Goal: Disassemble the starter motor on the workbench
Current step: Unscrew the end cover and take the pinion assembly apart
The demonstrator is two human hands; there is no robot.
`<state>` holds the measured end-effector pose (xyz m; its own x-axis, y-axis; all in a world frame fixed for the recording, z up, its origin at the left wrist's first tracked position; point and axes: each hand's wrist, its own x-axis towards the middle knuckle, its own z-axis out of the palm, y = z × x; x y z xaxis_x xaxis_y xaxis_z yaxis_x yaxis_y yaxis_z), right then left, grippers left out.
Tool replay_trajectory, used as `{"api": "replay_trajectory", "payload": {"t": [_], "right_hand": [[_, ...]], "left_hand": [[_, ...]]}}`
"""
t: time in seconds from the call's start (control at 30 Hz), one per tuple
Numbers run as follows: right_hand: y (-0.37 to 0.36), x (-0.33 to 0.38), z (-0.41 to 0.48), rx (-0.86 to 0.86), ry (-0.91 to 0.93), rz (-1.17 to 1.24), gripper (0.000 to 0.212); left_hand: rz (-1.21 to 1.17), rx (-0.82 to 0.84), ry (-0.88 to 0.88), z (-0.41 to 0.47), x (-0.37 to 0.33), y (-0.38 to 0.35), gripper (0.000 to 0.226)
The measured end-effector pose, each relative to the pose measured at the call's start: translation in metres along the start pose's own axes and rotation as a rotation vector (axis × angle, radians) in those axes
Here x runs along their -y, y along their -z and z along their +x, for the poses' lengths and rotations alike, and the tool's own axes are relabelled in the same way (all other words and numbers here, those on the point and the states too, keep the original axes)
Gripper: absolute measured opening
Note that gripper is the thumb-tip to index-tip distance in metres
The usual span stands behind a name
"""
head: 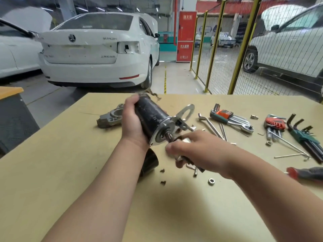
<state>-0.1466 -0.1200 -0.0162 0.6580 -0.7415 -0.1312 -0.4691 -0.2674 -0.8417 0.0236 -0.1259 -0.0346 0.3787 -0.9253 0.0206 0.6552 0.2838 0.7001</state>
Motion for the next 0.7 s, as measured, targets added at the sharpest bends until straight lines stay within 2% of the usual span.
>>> {"api": "replay_trajectory", "payload": {"t": [0.07,0.17,0.2,0.3,0.37,0.43,0.47,0.53,0.6,0.7], "right_hand": [[-0.001,-0.007,-0.008,-0.054,-0.024,-0.056,0.034],[0.008,-0.008,-0.008,-0.118,-0.025,-0.015,0.031],[0.011,-0.005,-0.006,-0.1,-0.024,0.04,0.03],[0.012,0.011,0.0,0.095,-0.072,0.297,0.028],[0.018,0.01,-0.012,0.106,-0.05,0.198,0.026],[0.03,-0.006,-0.04,0.088,-0.082,-0.133,0.027],[0.034,-0.018,-0.058,0.154,-0.133,-0.28,0.023],[0.043,-0.033,-0.082,0.32,-0.224,-0.364,0.008],[0.039,-0.041,-0.087,0.313,-0.207,-0.255,0.013],[0.029,-0.042,-0.068,0.15,-0.159,0.029,0.019]], "left_hand": [[0.046,-0.028,0.074,0.0,0.007,-0.006,0.043],[-0.059,0.076,0.062,-0.001,0.014,-0.015,0.035],[-0.111,0.117,0.041,-0.002,0.015,-0.014,0.037],[-0.2,0.199,0.04,-0.007,0.017,-0.01,0.04],[-0.12,0.067,0.017,-0.004,0.009,-0.009,0.04],[-0.044,-0.221,-0.064,0.008,-0.012,0.007,0.035],[-0.093,-0.364,-0.115,0.014,-0.029,0.022,0.032],[-0.339,-0.474,-0.247,0.022,-0.062,0.045,0.033],[-0.355,-0.402,-0.33,0.021,-0.073,0.055,0.038],[-0.237,-0.197,-0.324,0.017,-0.062,0.043,0.042]]}}
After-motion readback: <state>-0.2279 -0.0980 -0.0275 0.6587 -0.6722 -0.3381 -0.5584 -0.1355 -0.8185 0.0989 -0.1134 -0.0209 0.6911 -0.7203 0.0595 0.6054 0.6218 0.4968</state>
